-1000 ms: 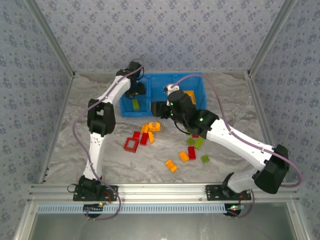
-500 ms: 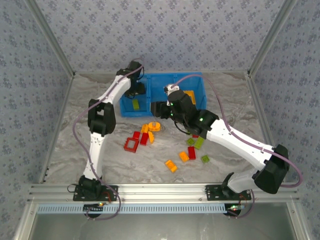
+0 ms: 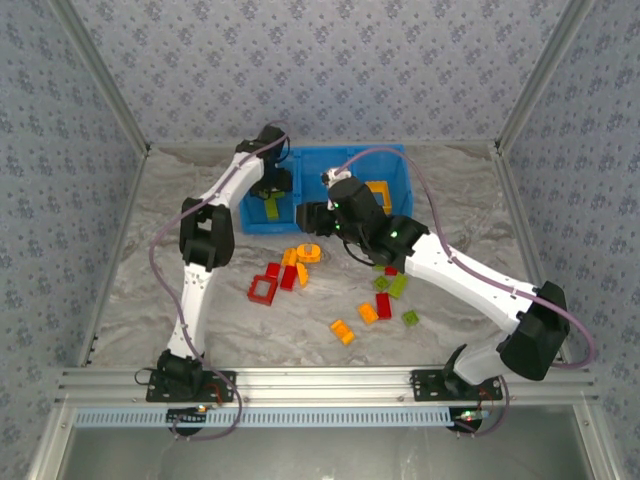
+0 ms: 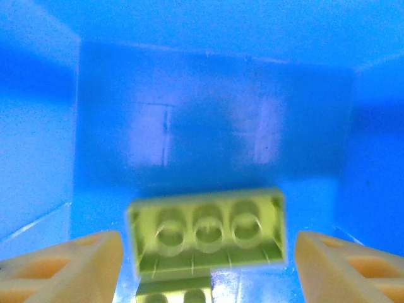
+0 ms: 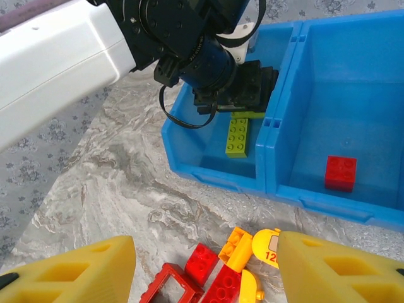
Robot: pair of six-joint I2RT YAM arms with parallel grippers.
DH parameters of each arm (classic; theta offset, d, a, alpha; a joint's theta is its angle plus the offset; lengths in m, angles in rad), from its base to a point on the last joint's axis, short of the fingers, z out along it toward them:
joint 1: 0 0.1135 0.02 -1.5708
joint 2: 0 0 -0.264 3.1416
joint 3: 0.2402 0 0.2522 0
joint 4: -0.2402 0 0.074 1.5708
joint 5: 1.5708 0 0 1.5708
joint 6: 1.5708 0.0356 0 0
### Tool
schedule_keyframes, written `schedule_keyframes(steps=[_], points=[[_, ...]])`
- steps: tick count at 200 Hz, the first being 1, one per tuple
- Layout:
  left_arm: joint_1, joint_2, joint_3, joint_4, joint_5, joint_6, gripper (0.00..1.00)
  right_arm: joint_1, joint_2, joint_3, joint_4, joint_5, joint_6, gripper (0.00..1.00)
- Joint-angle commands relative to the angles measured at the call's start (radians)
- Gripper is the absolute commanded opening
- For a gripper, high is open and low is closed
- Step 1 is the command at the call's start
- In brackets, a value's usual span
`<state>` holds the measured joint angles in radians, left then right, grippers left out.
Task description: Sort the legos into containers by color
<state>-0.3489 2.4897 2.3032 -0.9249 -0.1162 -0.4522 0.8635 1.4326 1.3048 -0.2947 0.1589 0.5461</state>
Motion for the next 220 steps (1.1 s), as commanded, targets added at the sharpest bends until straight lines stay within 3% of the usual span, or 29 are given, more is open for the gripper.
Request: schedule_keyframes(steps=[1, 54, 88, 124, 151, 178, 220], points=[[-0.005, 0.005, 0.032, -0.035, 0.013, 0.019, 0.72, -0.002, 0.000, 0.024, 0.007, -0.013, 0.007, 0.63], [-0.010, -0.018, 0.034, -0.036, -0.002, 0.021, 0.68, -0.001, -0.002, 0.028, 0.004, -0.015, 0.004, 0.63], [-0.034, -0.128, 0.020, -0.037, -0.115, 0.010, 0.64, 0.000, -0.008, 0.027, 0.002, -0.006, -0.003, 0.63], [-0.071, -0.400, -0.153, 0.036, -0.284, -0.019, 0.60, -0.001, -0.057, 0.005, -0.038, 0.061, -0.028, 0.62], [-0.103, -0.683, -0.389, 0.145, -0.278, -0.017, 0.58, -0.020, -0.118, -0.020, -0.135, 0.119, -0.036, 0.61], [-0.223, -0.975, -0.634, 0.239, -0.198, 0.068, 0.57, -0.045, -0.183, -0.080, -0.258, 0.137, -0.011, 0.56], [-0.573, -1.369, -1.072, 0.341, -0.142, 0.059, 0.56, -0.014, -0.207, -0.234, -0.421, 0.071, 0.048, 0.54]])
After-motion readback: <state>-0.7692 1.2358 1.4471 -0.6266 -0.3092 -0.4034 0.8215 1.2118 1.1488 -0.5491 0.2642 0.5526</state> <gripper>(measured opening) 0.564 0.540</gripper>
